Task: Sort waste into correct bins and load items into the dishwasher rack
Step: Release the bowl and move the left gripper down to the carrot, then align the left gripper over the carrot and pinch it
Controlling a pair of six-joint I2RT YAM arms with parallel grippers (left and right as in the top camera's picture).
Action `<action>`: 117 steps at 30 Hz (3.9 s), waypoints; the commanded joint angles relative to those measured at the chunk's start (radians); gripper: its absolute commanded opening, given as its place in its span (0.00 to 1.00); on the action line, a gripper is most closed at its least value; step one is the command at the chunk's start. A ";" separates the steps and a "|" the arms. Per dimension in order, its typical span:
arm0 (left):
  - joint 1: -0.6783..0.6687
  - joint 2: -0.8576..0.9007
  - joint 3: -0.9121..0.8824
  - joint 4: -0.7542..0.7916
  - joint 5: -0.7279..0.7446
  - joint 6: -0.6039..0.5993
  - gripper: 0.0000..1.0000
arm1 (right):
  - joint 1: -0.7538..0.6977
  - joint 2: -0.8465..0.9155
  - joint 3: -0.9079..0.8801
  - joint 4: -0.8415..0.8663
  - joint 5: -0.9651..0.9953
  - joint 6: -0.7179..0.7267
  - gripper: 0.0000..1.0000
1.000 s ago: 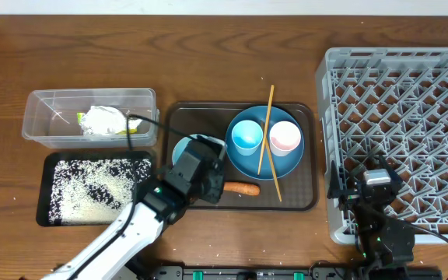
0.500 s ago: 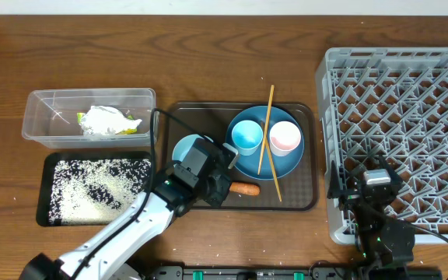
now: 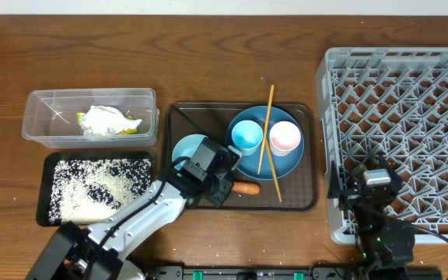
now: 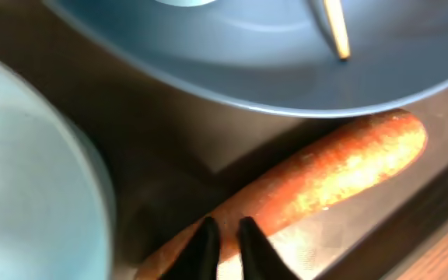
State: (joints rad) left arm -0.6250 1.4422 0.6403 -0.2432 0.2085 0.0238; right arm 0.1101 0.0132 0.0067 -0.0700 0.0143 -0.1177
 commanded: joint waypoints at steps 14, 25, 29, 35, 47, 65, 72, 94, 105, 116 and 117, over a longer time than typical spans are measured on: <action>0.000 -0.021 -0.001 -0.044 -0.251 -0.051 0.21 | -0.007 -0.001 -0.001 -0.004 -0.004 -0.011 0.99; 0.000 -0.072 -0.002 -0.054 -0.251 -0.051 0.26 | -0.007 -0.001 -0.001 -0.004 -0.004 -0.011 0.99; 0.000 -0.055 -0.002 -0.053 -0.251 -0.051 0.29 | -0.006 -0.001 -0.001 -0.004 -0.004 -0.011 0.99; 0.000 -0.043 -0.002 -0.050 -0.250 -0.051 0.30 | -0.007 -0.001 -0.001 -0.004 -0.004 -0.011 0.99; 0.000 -0.043 -0.002 -0.100 -0.216 -0.051 0.29 | -0.007 -0.001 -0.001 -0.004 -0.004 -0.011 0.99; 0.000 0.040 -0.002 -0.061 -0.221 -0.051 0.43 | -0.006 -0.001 -0.001 -0.004 -0.004 -0.011 0.99; 0.000 0.061 0.000 -0.047 -0.220 -0.051 0.23 | -0.006 -0.001 -0.001 -0.004 -0.004 -0.011 0.99; 0.000 -0.200 0.000 -0.147 -0.217 -0.051 0.11 | -0.007 -0.001 -0.001 -0.004 -0.004 -0.011 0.99; 0.000 -0.189 0.000 -0.150 -0.076 0.083 0.35 | -0.006 -0.001 -0.001 -0.004 -0.004 -0.011 0.99; 0.000 -0.186 -0.003 -0.183 0.050 0.295 0.54 | -0.006 -0.001 -0.001 -0.005 -0.004 -0.011 0.99; 0.000 -0.183 -0.004 -0.183 0.050 0.298 0.56 | -0.007 -0.001 -0.001 -0.004 -0.004 -0.011 0.99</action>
State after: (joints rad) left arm -0.6247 1.2484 0.6456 -0.4206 0.2298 0.2623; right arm 0.1101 0.0132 0.0067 -0.0700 0.0143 -0.1177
